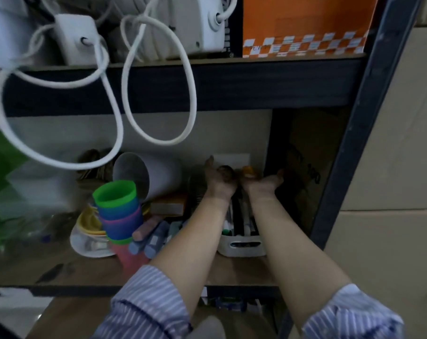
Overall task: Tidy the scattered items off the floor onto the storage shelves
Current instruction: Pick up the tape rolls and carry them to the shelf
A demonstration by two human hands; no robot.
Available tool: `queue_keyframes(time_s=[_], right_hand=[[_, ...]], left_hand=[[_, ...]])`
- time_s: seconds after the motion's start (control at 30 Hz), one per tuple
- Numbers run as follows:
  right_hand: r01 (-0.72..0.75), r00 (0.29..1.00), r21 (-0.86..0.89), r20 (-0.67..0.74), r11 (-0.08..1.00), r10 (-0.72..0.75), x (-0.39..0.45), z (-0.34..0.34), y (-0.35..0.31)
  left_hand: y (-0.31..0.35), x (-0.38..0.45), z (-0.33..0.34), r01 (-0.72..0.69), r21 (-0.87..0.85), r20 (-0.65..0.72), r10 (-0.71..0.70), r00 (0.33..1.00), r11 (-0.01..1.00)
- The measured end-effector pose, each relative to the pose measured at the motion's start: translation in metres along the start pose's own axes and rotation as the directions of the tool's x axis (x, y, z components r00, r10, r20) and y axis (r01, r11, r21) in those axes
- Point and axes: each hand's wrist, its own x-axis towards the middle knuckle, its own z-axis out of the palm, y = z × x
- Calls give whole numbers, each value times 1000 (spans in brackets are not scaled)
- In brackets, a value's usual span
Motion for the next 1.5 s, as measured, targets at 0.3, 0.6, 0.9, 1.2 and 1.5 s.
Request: queue_keyframes(time_s=[0.3,0.6,0.9,1.2,1.5], right_hand=[[-50,998,-95,30,994,53,-8,-1,-13],[-26,988,-524,115,851,101,-62,-8,-14],[668,733,-744,661,16,163,-165,-50,34],[826,430,-559,539,-75,724,-302,-178,133],[983,-16,-175,193,51,981,-449,-317,168]], left_hand=[[1,-6,-7,-53,-10,50,53,997,999],[6,-33,-9,-108,468,-160,205,966,877],[26,-192,-76,-489,858,124,859,496,158],[20,-399,-238,8,995,-99,986,136,98],[-52,-617,-362,543,820,-279,955,99,183]])
